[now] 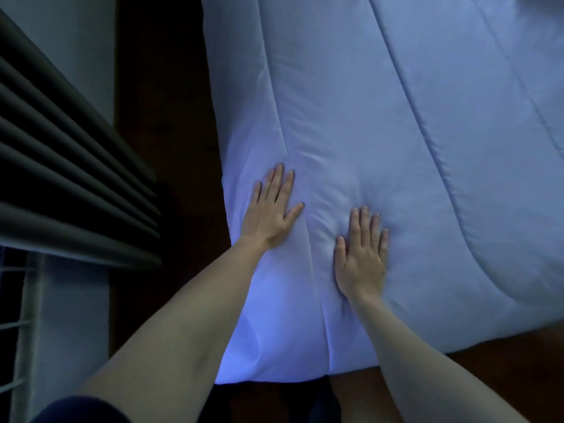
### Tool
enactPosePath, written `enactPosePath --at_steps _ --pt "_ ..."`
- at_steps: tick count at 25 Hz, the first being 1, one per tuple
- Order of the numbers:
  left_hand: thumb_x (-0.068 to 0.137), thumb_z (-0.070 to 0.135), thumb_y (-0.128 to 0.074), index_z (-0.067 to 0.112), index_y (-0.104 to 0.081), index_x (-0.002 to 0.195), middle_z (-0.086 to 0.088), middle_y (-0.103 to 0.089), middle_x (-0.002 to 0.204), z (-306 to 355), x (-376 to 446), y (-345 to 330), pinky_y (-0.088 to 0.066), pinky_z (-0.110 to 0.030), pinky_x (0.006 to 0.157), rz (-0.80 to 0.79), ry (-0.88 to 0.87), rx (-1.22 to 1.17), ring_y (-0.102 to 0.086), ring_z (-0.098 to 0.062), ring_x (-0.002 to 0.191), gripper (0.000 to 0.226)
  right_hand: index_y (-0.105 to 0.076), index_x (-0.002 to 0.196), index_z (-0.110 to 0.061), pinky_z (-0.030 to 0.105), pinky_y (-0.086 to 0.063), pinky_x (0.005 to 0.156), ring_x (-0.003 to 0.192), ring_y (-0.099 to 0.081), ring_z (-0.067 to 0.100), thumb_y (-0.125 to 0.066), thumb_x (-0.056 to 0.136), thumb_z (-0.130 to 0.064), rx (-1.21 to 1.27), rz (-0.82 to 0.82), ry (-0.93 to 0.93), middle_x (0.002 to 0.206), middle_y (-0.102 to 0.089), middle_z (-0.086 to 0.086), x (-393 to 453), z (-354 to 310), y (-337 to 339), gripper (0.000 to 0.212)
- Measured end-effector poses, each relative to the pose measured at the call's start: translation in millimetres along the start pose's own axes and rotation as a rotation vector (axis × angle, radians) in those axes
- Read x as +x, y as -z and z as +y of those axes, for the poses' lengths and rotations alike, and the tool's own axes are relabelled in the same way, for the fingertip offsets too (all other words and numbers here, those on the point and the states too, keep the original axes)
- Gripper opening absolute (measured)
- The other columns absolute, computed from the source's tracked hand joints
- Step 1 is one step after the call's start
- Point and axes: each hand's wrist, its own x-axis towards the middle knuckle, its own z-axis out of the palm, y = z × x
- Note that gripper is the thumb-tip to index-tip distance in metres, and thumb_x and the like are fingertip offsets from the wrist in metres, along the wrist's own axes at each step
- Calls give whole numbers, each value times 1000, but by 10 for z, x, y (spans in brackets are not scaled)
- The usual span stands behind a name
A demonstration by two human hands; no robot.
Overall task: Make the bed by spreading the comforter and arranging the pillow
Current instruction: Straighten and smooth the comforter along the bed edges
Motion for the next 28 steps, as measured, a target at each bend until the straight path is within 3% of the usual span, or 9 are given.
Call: enactPosePath --at_steps 4,8,13,17,19,22,24,28 --pt "92 64 -14 20 8 153 -2 13 162 -347 53 -21 3 -38 122 -21 33 -39 10 -16 150 79 -23 153 -14 43 -8 121 148 -15 24 -26 94 -40 -60 -26 -36 160 -18 5 14 -50 3 64" --pt "94 63 -14 16 12 152 1 15 161 -703 -80 69 6 -40 122 -168 165 3 13 -13 149 79 -17 154 -15 41 -4 121 149 -10 22 -22 94 -40 -83 -88 -70 161 -13 4 36 -96 33 65" --pt "96 61 -12 13 9 153 -1 12 162 -999 -90 497 5 -39 122 -267 66 145 11 -13 149 77 -13 154 -17 41 -5 121 150 -7 20 -17 93 -43 -105 -187 -113 162 -9 2 69 -147 151 67" --pt "98 58 -12 13 5 154 -1 9 162 -1106 203 1145 6 -38 122 -295 -27 221 11 -13 149 74 -23 152 -9 41 -8 120 149 -13 26 -12 88 -52 -11 -248 -173 160 -17 9 327 -421 369 77" --pt "98 58 -13 12 3 154 -1 8 162 -1125 422 1532 5 -38 121 -292 -44 255 10 -13 149 73 -30 149 -6 41 -11 119 148 -18 29 -12 88 -53 29 -267 -106 158 -22 13 666 -712 487 78" --pt "99 56 -15 12 1 154 -2 6 162 -1097 887 2221 5 -37 121 -271 -57 297 9 -13 149 72 -36 146 -7 37 -10 119 148 -18 27 -24 98 -46 59 -275 24 157 -25 15 1509 -1276 830 63" --pt "99 55 -16 11 -1 154 -2 4 162 -1088 1249 2701 4 -37 121 -238 -54 305 7 -14 149 72 -31 148 -8 36 -8 120 149 -14 25 -31 102 -42 68 -242 115 159 -21 12 2184 -1630 1129 57" --pt "99 56 -17 11 -4 154 -3 0 162 -1192 1969 3758 1 -38 121 -130 2 340 3 -15 150 72 -18 152 -9 37 -7 122 150 -6 24 -29 101 -48 33 -173 263 161 -13 9 3480 -2359 1938 65"
